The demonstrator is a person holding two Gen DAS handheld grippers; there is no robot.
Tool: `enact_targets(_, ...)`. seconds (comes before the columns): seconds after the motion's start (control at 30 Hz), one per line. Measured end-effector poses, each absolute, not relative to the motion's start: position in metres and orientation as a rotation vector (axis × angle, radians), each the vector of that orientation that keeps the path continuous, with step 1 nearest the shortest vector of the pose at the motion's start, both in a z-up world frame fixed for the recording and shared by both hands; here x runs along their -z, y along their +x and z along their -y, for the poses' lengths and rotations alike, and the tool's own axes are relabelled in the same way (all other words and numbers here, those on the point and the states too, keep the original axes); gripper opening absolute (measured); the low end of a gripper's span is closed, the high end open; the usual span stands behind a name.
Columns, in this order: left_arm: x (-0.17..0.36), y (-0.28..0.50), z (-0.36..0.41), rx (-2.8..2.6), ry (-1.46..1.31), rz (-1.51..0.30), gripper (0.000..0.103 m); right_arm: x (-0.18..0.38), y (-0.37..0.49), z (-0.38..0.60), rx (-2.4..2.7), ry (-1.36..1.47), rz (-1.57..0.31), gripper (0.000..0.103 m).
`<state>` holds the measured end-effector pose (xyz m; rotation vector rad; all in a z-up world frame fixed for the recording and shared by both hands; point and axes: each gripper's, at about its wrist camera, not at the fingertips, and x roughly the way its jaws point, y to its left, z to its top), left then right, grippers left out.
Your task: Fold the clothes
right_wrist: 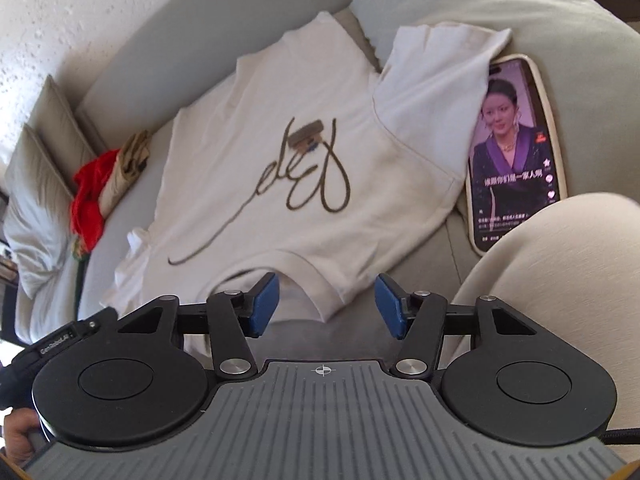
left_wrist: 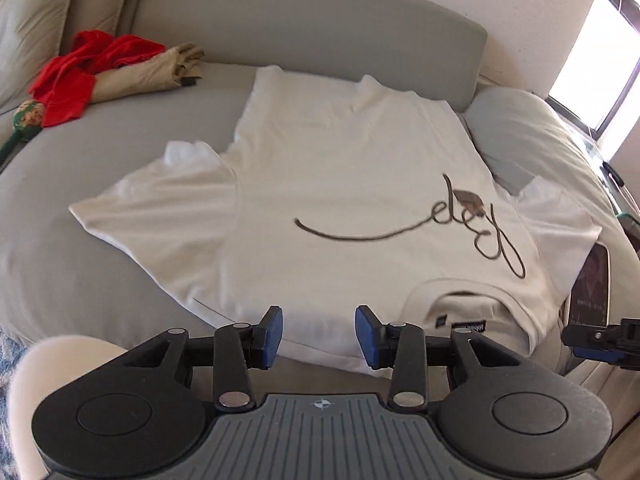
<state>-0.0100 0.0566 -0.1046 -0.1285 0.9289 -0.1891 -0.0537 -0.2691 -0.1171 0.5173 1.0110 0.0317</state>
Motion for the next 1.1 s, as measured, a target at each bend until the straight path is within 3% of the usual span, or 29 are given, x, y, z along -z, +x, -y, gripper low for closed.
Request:
enact_targets(0.2,0.116,-0.017,-0.037,0.191,-0.14,-0.922,0.038,0.146,-0.051,0.248,-0.033,0.363,-0.945,0.058)
enact_targets(0.27,0.116,-0.015,-0.035,0.184,-0.127,-0.929,0.038,0.153,-0.05,0.247,-0.029,0.351,-0.929,0.044)
enact_targets(0.3,0.116,-0.015,-0.034,0.182,-0.12,-0.931,0.038,0.157,-0.051,0.246,-0.03,0.341,-0.93,0.016)
enact_targets(0.33,0.114,-0.016,-0.034,0.186,-0.11,-0.93,0.038,0.16,-0.051,0.245,-0.031,0.331,-0.931,0.008)
enact_targets(0.53,0.108,-0.021,-0.032,0.19,-0.041,-0.936,0.037,0.15,-0.058,0.244,0.017,0.245,-0.979,0.0)
enact_targets(0.67,0.104,-0.023,-0.035,0.177,-0.059,-0.94,0.037,0.162,-0.059,0.253,-0.001,0.288,-1.081,0.002)
enact_targets(0.9,0.088,-0.006,-0.028,0.191,-0.072,-0.831,0.036,0.121,-0.063,0.239,-0.022,0.213,-0.846,0.033)
enact_targets(0.97,0.097,0.005,-0.021,0.204,-0.038,-0.819,0.034,0.122,-0.046,0.237,-0.036,0.211,-0.847,0.034)
enact_targets(1.07,0.122,0.013,-0.008,0.22,0.084,-0.891,0.013,0.134,-0.023,0.229,-0.058,0.172,-0.876,0.037)
enact_targets(1.1,0.128,0.008,-0.007,0.225,0.111,-0.913,0.012,0.141,-0.018,0.227,-0.059,0.156,-0.909,0.041)
